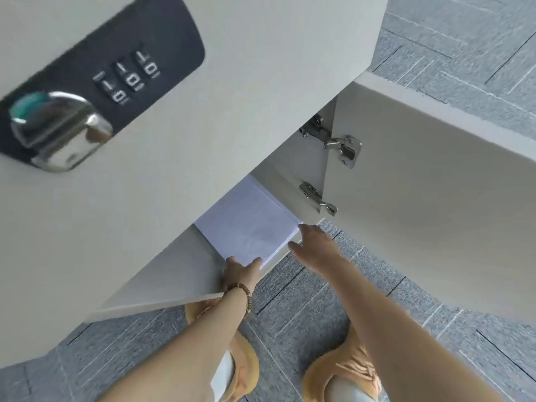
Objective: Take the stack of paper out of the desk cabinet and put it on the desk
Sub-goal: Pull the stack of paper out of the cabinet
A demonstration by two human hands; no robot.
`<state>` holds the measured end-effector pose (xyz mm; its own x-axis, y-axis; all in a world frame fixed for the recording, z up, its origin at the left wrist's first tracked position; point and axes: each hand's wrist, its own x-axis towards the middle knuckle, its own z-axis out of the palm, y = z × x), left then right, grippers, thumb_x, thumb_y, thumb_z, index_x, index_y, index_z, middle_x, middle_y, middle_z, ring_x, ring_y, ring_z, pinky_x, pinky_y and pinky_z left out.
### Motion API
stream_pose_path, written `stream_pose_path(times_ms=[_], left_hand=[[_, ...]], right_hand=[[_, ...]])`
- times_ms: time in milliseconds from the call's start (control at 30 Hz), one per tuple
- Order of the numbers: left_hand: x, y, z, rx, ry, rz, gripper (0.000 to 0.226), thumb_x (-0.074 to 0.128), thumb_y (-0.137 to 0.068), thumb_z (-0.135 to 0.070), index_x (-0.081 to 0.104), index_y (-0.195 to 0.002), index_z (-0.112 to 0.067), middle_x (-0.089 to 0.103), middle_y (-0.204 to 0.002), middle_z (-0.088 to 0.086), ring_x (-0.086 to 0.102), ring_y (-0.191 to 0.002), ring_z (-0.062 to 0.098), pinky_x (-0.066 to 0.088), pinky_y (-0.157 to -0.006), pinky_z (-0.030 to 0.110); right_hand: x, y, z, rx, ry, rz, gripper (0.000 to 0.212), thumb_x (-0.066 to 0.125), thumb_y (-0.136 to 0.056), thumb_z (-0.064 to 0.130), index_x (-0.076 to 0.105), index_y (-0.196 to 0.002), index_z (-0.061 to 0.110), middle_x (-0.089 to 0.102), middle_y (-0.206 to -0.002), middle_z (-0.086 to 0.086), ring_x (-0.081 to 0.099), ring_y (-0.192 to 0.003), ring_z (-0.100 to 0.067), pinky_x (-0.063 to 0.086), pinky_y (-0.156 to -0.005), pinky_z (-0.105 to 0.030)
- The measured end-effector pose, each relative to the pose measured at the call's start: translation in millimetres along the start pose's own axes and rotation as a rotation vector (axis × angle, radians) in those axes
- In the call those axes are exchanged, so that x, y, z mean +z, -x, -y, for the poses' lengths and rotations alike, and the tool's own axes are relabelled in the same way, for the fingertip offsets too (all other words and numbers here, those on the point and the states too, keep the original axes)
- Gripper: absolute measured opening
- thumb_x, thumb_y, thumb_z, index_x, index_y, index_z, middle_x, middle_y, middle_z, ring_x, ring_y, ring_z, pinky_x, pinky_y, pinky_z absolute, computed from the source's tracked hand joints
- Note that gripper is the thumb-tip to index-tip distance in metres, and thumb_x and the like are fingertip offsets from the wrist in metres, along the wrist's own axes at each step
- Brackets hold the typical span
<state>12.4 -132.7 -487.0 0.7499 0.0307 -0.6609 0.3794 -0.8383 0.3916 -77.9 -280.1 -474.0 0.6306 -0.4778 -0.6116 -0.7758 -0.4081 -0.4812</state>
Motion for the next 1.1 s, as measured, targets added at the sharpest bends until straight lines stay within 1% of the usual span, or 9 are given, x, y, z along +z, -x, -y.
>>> stream_pose_path(times_ms=[167, 267, 433, 600, 767, 833, 933, 1033, 1100], left_hand=[[15.2, -26.7, 3.8, -0.041, 0.15, -0.034, 0.091, 0.078, -0.075, -0.029, 0.029, -0.146, 0.0, 0.044, -0.146, 0.021, 0.049, -0.132, 0.033, 0.042, -0.107, 0.041], [16.8, -34.0, 2.9, -0.047, 0.103, -0.057, 0.1, 0.081, -0.071, -0.034, 0.026, -0.149, -0.005, 0.041, -0.148, 0.022, 0.045, -0.135, 0.034, 0.041, -0.108, 0.042], [19.7, -35.5, -6.7, -0.036, 0.107, -0.082, 0.102, 0.079, -0.078, -0.025, 0.014, -0.155, -0.01, 0.023, -0.159, 0.019, 0.034, -0.144, 0.031, 0.034, -0.111, 0.037], [24.6, -14.6, -6.9, -0.1, 0.098, -0.038, 0.098, 0.075, -0.082, -0.023, 0.011, -0.156, -0.016, 0.014, -0.161, 0.018, 0.03, -0.144, 0.033, 0.036, -0.108, 0.04], [40.0, 12.2, 23.7, -0.098, 0.17, 0.014, 0.109, 0.08, -0.076, -0.021, 0.006, -0.156, -0.022, 0.007, -0.162, 0.015, 0.019, -0.147, 0.037, 0.034, -0.11, 0.048], [45.8, 21.0, 35.7, -0.097, 0.199, -0.001, 0.107, 0.078, -0.077, -0.02, 0.007, -0.156, -0.02, 0.008, -0.162, 0.015, 0.019, -0.147, 0.036, 0.034, -0.11, 0.048], [53.5, 27.3, 52.0, -0.102, 0.211, -0.089, 0.102, 0.077, -0.077, -0.023, 0.011, -0.154, -0.016, 0.019, -0.16, 0.017, 0.023, -0.146, 0.037, 0.035, -0.111, 0.05], [57.4, 26.6, 53.3, -0.176, 0.365, -0.117, 0.088, 0.075, -0.082, -0.02, 0.019, -0.149, -0.012, 0.029, -0.153, 0.022, 0.044, -0.132, 0.04, 0.044, -0.092, 0.042], [56.5, 20.2, 49.5, -0.249, 0.469, -0.157, 0.079, 0.074, -0.084, -0.021, 0.024, -0.143, -0.006, 0.035, -0.151, 0.024, 0.05, -0.126, 0.041, 0.045, -0.094, 0.041]], right_hand=[[6.9, -39.2, -3.2, 0.01, -0.077, -0.043, 0.059, 0.054, -0.098, 0.032, 0.034, -0.148, 0.009, 0.043, -0.149, -0.014, 0.047, -0.134, -0.032, 0.041, -0.111, -0.047], [10.5, -58.7, 1.7, -0.01, -0.103, -0.042, 0.066, 0.057, -0.096, 0.035, 0.03, -0.15, 0.009, 0.039, -0.152, -0.015, 0.042, -0.138, -0.034, 0.039, -0.112, -0.048], [22.1, -76.8, 6.6, -0.046, -0.009, -0.034, 0.077, 0.058, -0.092, 0.042, 0.025, -0.153, 0.007, 0.037, -0.153, -0.014, 0.035, -0.14, -0.033, 0.038, -0.111, -0.047], [22.6, -69.7, -4.8, -0.024, -0.059, -0.023, 0.073, 0.059, -0.091, 0.039, 0.031, -0.152, 0.008, 0.041, -0.15, -0.014, 0.038, -0.138, -0.033, 0.037, -0.112, -0.045], [22.0, -40.5, -32.3, 0.024, -0.185, -0.061, 0.061, 0.061, -0.092, 0.031, 0.043, -0.148, 0.011, 0.05, -0.147, -0.011, 0.047, -0.135, -0.03, 0.04, -0.109, -0.041], [23.4, -33.0, -43.5, 0.063, -0.224, -0.05, 0.055, 0.062, -0.093, 0.03, 0.049, -0.143, 0.011, 0.055, -0.142, -0.011, 0.053, -0.129, -0.028, 0.043, -0.104, -0.039], [29.8, -29.6, -55.6, 0.114, -0.288, -0.04, 0.049, 0.065, -0.09, 0.035, 0.055, -0.133, 0.013, 0.059, -0.136, -0.011, 0.057, -0.121, -0.028, 0.044, -0.097, -0.039], [32.4, -32.1, -59.2, 0.14, -0.377, 0.018, 0.061, 0.066, -0.09, 0.041, 0.047, -0.141, 0.013, 0.057, -0.141, -0.011, 0.055, -0.125, -0.03, 0.044, -0.104, -0.044], [33.7, -37.7, -59.3, 0.151, -0.419, 0.06, 0.064, 0.064, -0.091, 0.041, 0.043, -0.145, 0.013, 0.057, -0.14, -0.013, 0.056, -0.125, -0.033, 0.045, -0.105, -0.048]])
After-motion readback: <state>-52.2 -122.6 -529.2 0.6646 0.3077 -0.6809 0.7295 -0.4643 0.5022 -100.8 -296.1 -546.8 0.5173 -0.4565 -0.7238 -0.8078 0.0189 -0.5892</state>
